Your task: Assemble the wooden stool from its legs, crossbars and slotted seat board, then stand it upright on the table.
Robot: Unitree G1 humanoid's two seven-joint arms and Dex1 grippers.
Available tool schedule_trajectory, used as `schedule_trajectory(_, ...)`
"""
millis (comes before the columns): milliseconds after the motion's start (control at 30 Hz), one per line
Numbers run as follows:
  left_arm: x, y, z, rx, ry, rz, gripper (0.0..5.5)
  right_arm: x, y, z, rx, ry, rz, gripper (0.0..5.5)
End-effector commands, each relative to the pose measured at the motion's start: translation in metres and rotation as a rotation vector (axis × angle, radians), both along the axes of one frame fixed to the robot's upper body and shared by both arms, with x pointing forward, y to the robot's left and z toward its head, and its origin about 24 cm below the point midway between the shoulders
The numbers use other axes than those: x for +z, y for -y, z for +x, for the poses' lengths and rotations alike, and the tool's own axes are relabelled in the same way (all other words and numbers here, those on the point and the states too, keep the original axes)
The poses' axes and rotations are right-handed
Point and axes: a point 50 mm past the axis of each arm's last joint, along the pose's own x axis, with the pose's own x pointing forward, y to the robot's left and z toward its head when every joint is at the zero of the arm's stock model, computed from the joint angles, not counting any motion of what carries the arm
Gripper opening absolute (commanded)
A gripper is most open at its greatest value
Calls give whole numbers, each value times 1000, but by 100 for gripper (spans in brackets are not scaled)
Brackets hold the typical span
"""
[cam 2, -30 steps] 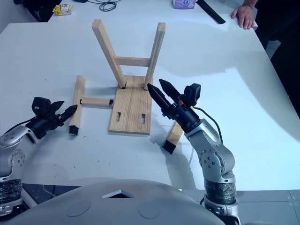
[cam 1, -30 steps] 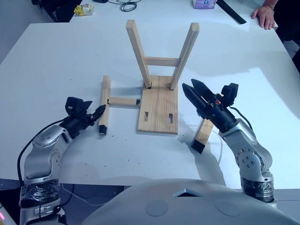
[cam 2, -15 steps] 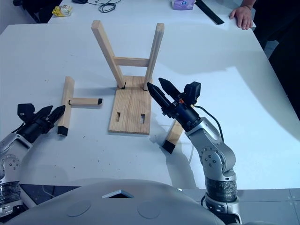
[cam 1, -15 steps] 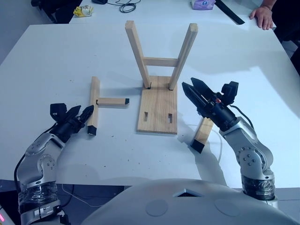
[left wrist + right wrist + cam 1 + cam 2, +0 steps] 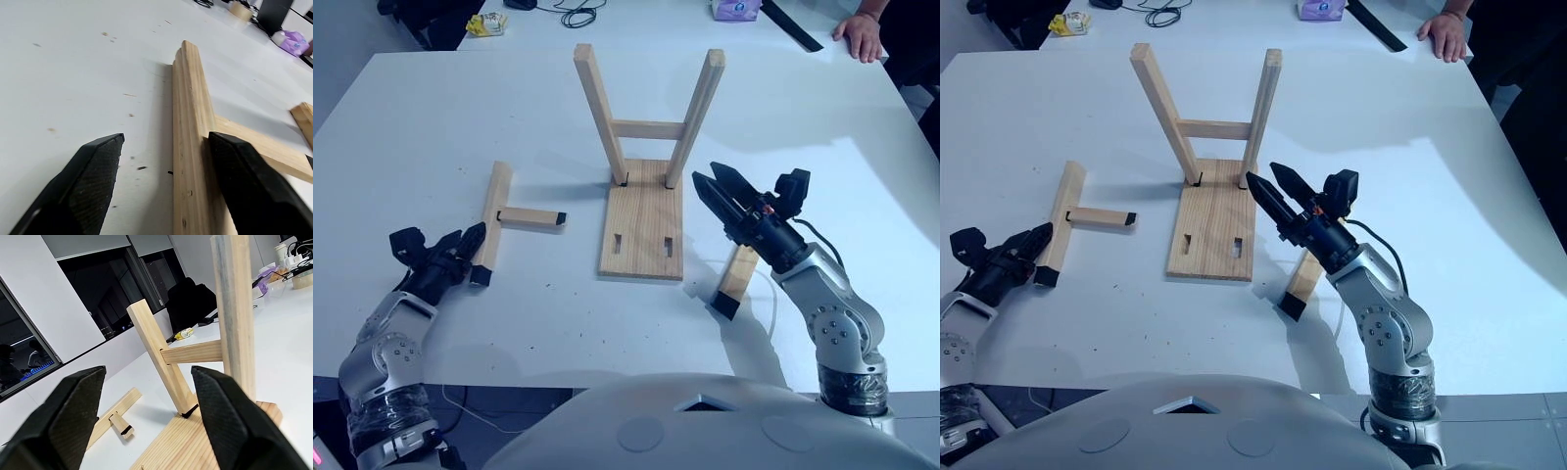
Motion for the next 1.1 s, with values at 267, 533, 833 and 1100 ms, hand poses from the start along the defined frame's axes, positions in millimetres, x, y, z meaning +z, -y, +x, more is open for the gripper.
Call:
schedule_trajectory(267, -58, -18, -48, 294, -453, -33, 321, 0, -2, -2, 5, -8, 9, 322)
schedule_trajectory(533, -56, -22, -42, 317, -432, -3, 321, 0, -2, -2, 4, -7, 14, 322)
schedule_trajectory(833, -39, -33, -20, 310, -263, 127, 321, 0, 0, 0, -5, -5, 9, 322)
schedule_trajectory(1100, -24, -13, -13, 251, -96, 11, 321, 2, 4, 5, 14, 9, -11, 322)
